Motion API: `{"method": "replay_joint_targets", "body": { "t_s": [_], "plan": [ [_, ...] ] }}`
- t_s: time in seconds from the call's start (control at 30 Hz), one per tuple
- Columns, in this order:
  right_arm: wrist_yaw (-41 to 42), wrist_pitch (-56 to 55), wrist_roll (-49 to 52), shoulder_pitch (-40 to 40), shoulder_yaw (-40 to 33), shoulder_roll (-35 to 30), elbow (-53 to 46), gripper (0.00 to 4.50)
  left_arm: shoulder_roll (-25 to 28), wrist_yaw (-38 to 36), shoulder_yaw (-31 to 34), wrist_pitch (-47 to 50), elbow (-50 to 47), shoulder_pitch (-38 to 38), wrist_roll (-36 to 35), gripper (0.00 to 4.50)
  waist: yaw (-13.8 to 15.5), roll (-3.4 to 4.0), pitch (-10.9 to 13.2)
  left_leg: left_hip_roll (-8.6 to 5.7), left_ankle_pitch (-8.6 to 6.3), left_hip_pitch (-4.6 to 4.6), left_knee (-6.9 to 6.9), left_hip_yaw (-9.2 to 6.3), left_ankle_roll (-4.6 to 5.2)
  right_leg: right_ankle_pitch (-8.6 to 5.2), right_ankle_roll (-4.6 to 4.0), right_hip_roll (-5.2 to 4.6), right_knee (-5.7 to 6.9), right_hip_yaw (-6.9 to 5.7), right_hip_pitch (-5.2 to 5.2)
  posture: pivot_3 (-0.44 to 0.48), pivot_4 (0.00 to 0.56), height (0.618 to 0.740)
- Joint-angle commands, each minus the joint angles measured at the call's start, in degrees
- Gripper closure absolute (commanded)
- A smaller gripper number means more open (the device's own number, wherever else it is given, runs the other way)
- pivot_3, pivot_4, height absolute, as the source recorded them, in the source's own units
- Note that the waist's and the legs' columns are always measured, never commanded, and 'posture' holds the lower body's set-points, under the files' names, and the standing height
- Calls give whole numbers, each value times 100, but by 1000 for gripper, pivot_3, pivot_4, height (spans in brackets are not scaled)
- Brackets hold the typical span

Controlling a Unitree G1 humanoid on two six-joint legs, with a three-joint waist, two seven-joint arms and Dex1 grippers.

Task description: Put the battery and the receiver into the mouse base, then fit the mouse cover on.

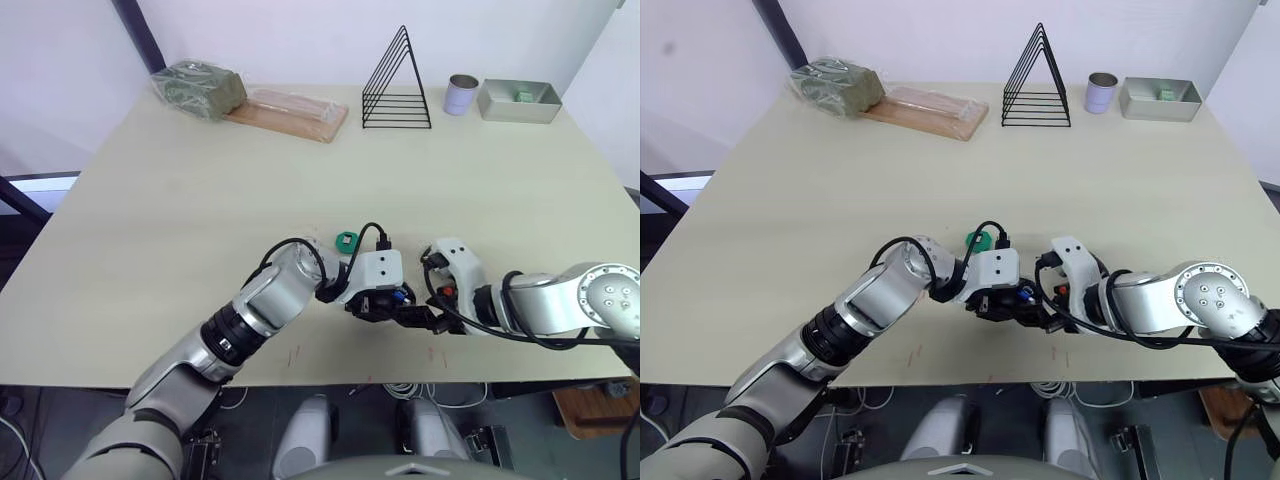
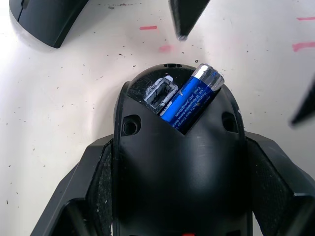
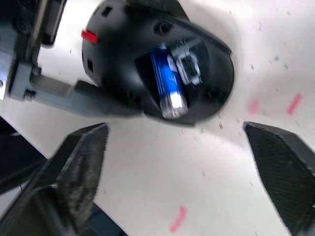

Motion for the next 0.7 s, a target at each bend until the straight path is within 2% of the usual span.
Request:
{"method": "replay_joint_targets", "body": {
  "t_s": [0.03, 0.1, 0.23, 0.37, 0.43, 0.53, 0.6, 0.7],
  "plan": [
    [821, 117, -670, 295, -648, -483, -1125, 55, -44, 29, -161, 57, -8, 118, 32, 1571, -10, 2, -1, 0, -1, 0, -2, -2, 1, 0, 0, 0, -1, 0, 0, 0, 150, 740],
    [1329, -66, -1502, 711, -938, -596, -1596, 55, -38, 28, -155, 59, -12, 123, 28, 1571, -19, -2, -3, 1, -3, 2, -4, -12, 4, -1, 2, 0, -6, -1, 1, 0, 150, 740],
    [3136, -1308, -3370, 2320, -1873, -297, -2415, 55, -20, 16, -155, 51, -13, 127, 27, 1571, 6, -5, -4, 1, -3, -1, -3, -9, 4, -13, 21, 1, -12, -12, 6, 0, 150, 740],
    [4496, -2243, -4712, 3559, -2149, 34, -2379, 55, -8, 2, -158, 42, -32, 136, 31, 1571, -16, -7, -3, -1, -3, 6, -2, 1, 4, -16, 30, 0, -8, 2, 7, 0, 150, 740],
    [4831, -2744, -5461, 3984, -2067, 336, -2282, 55, -6, -2, -165, 52, -57, 143, 33, 1571, -18, -7, -3, 0, -3, 8, 0, 6, 4, -17, 31, 1, -3, 2, 7, 0, 150, 740],
    [5116, -3545, -6579, 4319, -1851, 879, -2068, 55, 4, -21, -165, 46, -56, 132, 30, 1571, -20, -7, -3, 0, -3, 15, 0, 9, 4, -21, 31, 4, 2, 4, 7, 0, 150, 740],
    [5408, -3943, -6877, 4403, -1760, 1217, -1925, 55, 11, -37, -165, 36, -44, 121, 26, 1571, -22, -7, -3, 0, -3, 15, 0, 11, 4, -22, 31, 5, 3, 5, 7, 0, 150, 740],
    [5422, -4230, -7366, 4218, -1473, 1708, -1469, 55, 14, -61, -172, 37, -28, 105, 21, 1571, -27, -15, -4, -1, -3, 15, -1, 10, 3, -20, 34, 5, 4, 7, 6, 0, 150, 740]
  ]
}}
